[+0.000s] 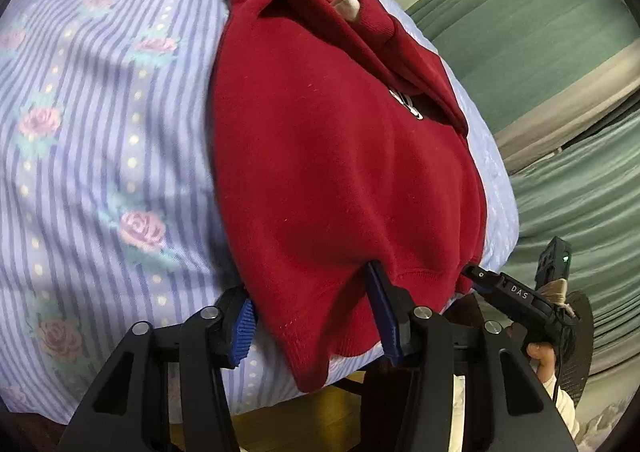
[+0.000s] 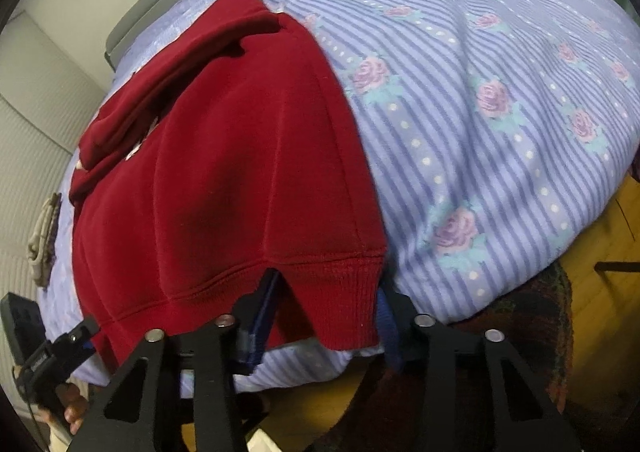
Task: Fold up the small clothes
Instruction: 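Grasp the hem with the left gripper while the right gripper grasps the hem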
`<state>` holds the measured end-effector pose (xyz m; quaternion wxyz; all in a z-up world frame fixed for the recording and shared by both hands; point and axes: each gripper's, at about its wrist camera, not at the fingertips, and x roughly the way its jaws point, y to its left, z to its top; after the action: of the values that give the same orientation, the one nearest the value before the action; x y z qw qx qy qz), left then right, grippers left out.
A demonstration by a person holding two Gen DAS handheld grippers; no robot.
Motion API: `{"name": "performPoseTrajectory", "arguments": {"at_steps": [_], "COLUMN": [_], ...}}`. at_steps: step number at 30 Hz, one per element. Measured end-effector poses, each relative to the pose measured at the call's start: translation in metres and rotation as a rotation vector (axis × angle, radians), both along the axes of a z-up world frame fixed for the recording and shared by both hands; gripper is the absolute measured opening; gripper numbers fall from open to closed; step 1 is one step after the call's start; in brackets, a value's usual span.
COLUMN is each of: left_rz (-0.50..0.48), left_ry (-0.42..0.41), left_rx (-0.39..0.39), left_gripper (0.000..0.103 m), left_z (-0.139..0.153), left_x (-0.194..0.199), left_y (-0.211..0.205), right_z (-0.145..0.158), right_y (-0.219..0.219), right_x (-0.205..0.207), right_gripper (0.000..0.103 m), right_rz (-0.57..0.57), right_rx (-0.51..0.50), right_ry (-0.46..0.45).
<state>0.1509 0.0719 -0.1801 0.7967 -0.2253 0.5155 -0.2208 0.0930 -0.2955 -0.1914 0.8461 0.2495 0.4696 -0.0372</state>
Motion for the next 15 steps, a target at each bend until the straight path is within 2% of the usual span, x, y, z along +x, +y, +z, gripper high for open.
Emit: {"name": "performPoseTrajectory", "arguments": {"at_steps": [1, 3, 5, 7, 9, 14, 15], "left_rz": [-0.002, -0.004, -0.001, 0.012, 0.021, 0.054, 0.070], "left_ry": [-0.004, -0.018, -0.031, -0.054, -0.088, -0.204, -0.214], "left_rx": [0.020, 0.077, 0.104, 0.076, 0.022, -0.035, -0.027], "left_gripper": [0.040, 0.025, 0.018, 0.016, 0.015, 0.014, 0.014], "left_z": [0.003, 0.009, 0.015, 0.026, 0.041, 0.091, 0.097], "left_x": [-0.001, -0.007, -0.013, -0.021, -0.027, -0.040, -0.041], "left_y": [-0.001, -0.002, 0.000, 0.006, 0.010, 0.008, 0.008], "right_z": [0.002, 0.007, 0.018, 0.032, 0.045, 0.084, 0.090], "right_y": [0.001, 0.004, 0.010, 0.013, 0.010, 0.000, -0.001], "right_x": [0.000, -0.001, -0.006, -0.012, -0.020, -0.040, -0.042], "right_gripper": [0.032, 0.019, 0.018, 0.016, 0.016, 0.015, 0.015], "right_rz": [0.007, 0.023, 0.041, 0.052, 0.045, 0.028, 0.023], "right_rx": [-0.001, 0.008, -0.010, -0.020, 0.017, 0.065, 0.075], "right_ry": [-0.007, -0.025, -0.052, -0.084, -0.121, -0.233, -0.251]}}
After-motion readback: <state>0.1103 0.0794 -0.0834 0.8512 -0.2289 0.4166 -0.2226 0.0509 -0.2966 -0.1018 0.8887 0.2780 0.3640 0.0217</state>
